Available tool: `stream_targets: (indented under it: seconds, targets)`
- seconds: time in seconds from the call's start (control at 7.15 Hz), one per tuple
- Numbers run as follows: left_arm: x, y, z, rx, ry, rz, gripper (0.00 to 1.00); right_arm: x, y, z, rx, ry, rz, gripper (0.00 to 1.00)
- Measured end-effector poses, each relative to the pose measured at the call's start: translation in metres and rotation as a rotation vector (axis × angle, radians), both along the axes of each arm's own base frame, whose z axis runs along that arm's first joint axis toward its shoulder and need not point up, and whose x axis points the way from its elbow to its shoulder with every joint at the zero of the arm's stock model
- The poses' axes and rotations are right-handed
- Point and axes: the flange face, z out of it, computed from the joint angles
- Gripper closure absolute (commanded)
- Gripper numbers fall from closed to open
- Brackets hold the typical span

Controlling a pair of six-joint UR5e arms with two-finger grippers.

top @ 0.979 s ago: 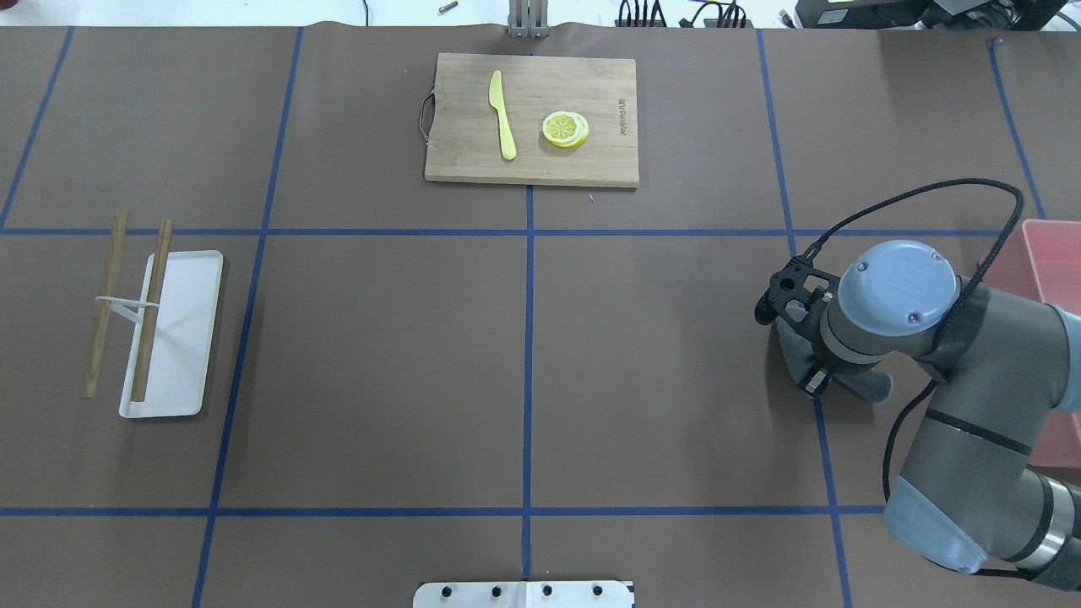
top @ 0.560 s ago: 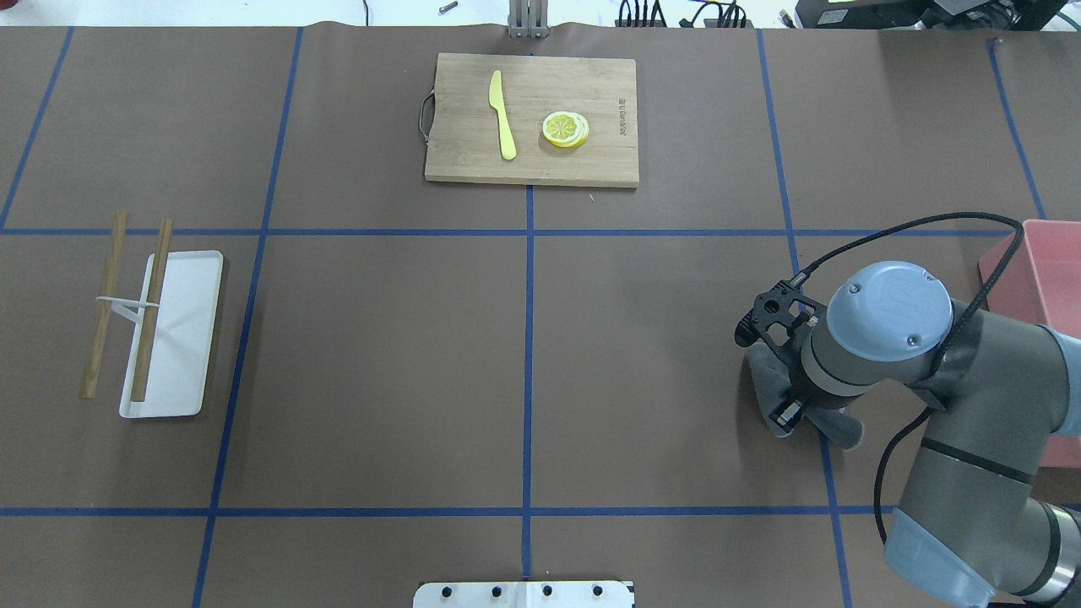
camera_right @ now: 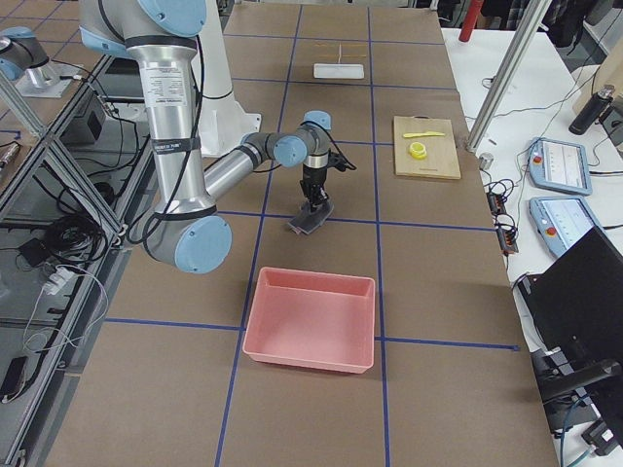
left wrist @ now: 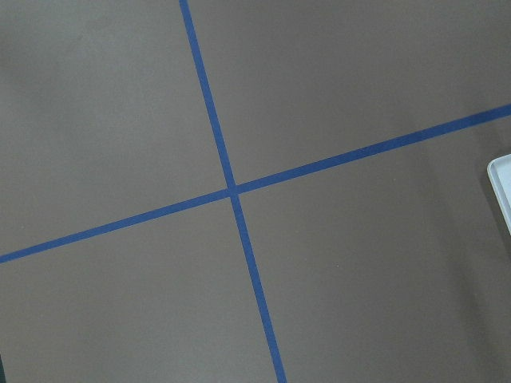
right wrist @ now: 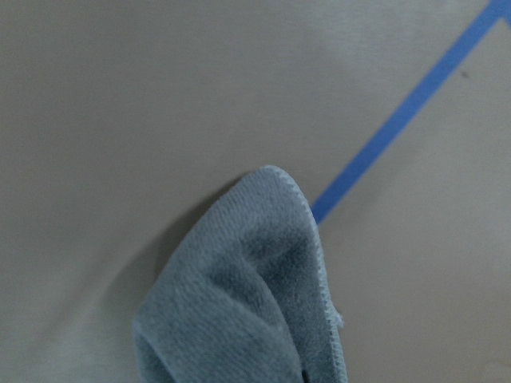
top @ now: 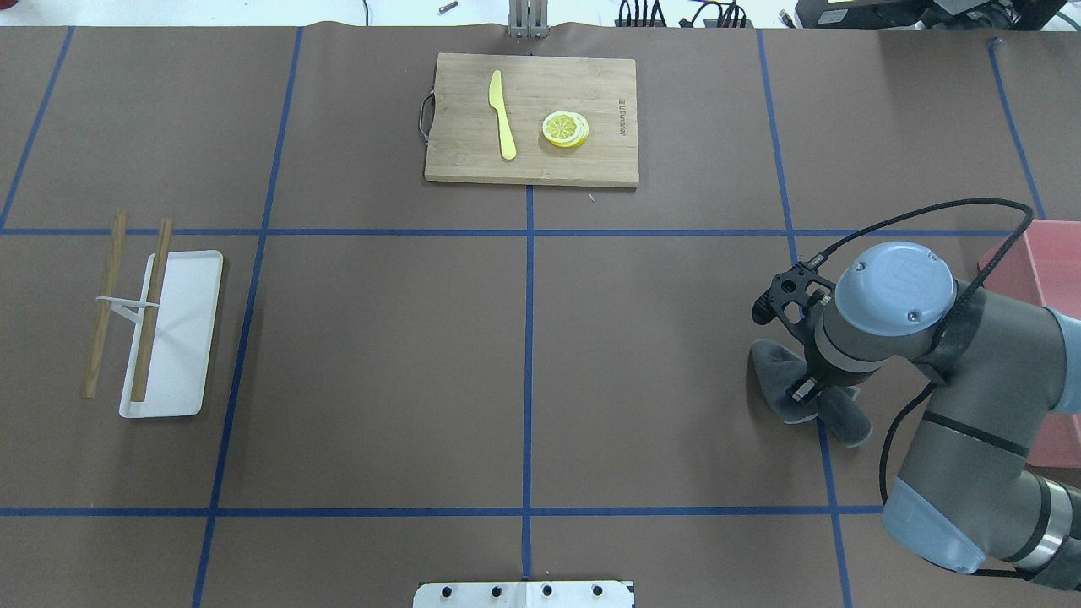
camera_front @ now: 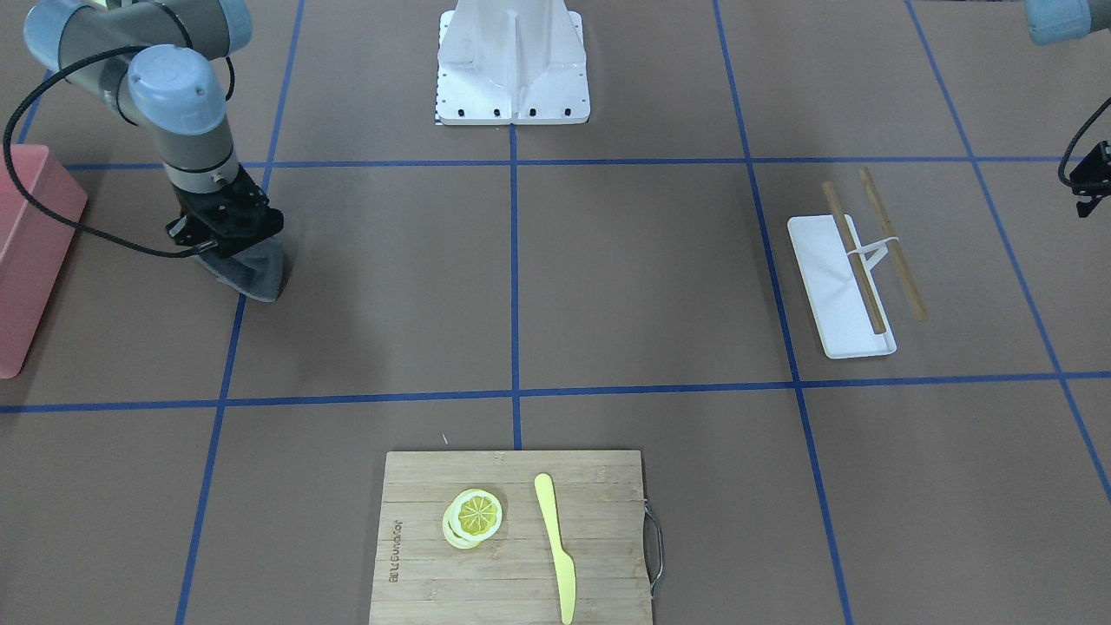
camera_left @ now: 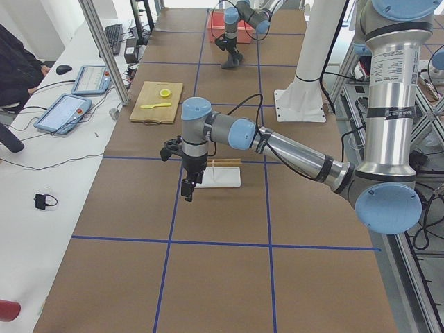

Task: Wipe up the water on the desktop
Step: 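Wipe the table surface with the cloth held in the right gripper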

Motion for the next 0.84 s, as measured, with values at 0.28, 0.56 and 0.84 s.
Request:
stream_targets:
  seconds: [0.28, 0.56, 0.84]
  targets:
    - [0.0, 0.0, 0.0, -0.002, 0.003, 0.0, 0.02, 0.035, -0.055, 0.03, 0.022, 0.042, -0.004, 1.0]
    - [-0.001, 0.004, 0.006, -0.014, 0.001, 0.002, 0.02, 0.051, -0.105, 0.038, 0.042, 0.057, -0.009, 1.0]
    - [-0.002, 0.011, 0.018, -0.034, -0.005, 0.006, 0.02, 0.049, -0.113, 0.03, 0.048, 0.04, -0.017, 1.0]
